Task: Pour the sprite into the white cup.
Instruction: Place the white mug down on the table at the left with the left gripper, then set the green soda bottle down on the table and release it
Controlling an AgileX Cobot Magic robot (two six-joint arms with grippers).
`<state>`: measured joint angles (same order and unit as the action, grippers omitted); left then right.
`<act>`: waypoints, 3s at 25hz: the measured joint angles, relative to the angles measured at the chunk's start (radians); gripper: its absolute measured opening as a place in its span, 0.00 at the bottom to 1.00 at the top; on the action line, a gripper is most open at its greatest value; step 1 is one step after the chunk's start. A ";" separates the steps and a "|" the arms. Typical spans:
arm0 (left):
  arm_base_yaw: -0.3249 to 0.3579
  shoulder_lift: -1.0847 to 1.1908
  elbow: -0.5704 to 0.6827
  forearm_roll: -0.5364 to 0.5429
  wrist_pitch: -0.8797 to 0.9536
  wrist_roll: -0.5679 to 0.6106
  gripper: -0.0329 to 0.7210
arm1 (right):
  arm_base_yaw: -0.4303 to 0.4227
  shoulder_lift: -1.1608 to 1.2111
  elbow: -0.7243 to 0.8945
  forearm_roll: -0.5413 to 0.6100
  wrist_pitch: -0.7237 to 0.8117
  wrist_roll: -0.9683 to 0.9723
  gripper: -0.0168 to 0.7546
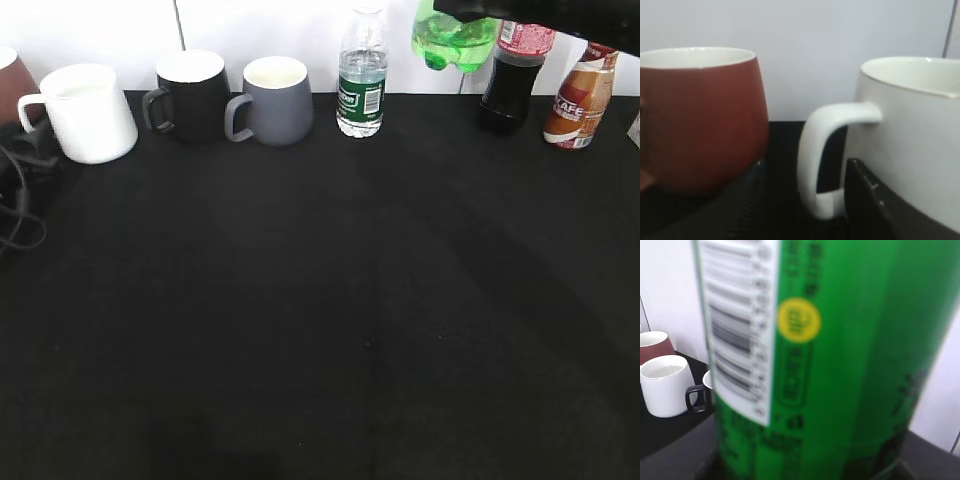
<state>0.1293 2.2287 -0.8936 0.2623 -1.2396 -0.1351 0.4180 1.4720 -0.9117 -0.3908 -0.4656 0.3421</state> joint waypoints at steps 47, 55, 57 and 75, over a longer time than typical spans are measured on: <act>-0.007 -1.483 0.515 0.273 0.573 -0.282 0.51 | -0.185 0.762 -0.217 0.172 -0.513 -0.287 0.71; -0.007 -1.483 0.515 0.275 0.574 -0.282 0.51 | -0.185 0.737 -0.193 0.166 -0.477 -0.286 0.71; -0.007 -1.483 0.515 0.275 0.574 -0.282 0.51 | -0.185 0.737 -0.193 0.188 -0.477 -0.287 0.71; -0.007 -1.479 0.515 0.280 0.582 -0.282 0.51 | -0.185 0.729 -0.160 0.238 -0.563 -0.363 0.82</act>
<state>0.1221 0.7496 -0.3787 0.5422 -0.6576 -0.4174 0.2334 2.2012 -1.0721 -0.1529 -1.0282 -0.0214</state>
